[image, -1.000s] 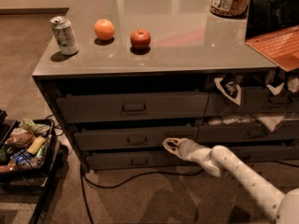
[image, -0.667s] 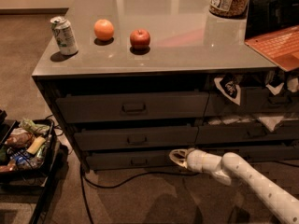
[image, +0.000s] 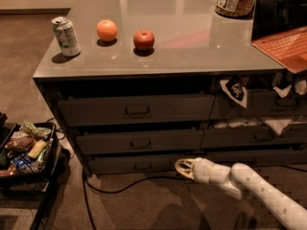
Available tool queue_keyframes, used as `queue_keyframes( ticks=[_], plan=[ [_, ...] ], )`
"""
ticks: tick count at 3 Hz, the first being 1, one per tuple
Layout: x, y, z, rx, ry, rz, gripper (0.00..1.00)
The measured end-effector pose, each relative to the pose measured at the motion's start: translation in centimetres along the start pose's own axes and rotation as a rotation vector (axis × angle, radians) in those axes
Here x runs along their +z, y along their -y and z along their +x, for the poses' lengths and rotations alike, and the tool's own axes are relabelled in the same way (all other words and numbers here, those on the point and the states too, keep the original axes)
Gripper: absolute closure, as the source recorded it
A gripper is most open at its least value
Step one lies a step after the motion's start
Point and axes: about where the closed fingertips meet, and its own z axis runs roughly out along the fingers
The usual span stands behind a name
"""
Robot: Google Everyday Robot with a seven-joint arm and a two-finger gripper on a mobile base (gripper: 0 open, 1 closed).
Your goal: Close middle drawer
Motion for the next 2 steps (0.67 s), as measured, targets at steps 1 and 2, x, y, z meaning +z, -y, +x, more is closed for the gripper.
queue_keyframes(
  ticks=[1, 2],
  plan=[
    [-3.2, -2.7, -3.0, -0.026, -0.013, 0.028, 1.00],
    [-6.6, -5.4, -5.6, -0.053, -0.036, 0.089, 1.00]
  ],
)
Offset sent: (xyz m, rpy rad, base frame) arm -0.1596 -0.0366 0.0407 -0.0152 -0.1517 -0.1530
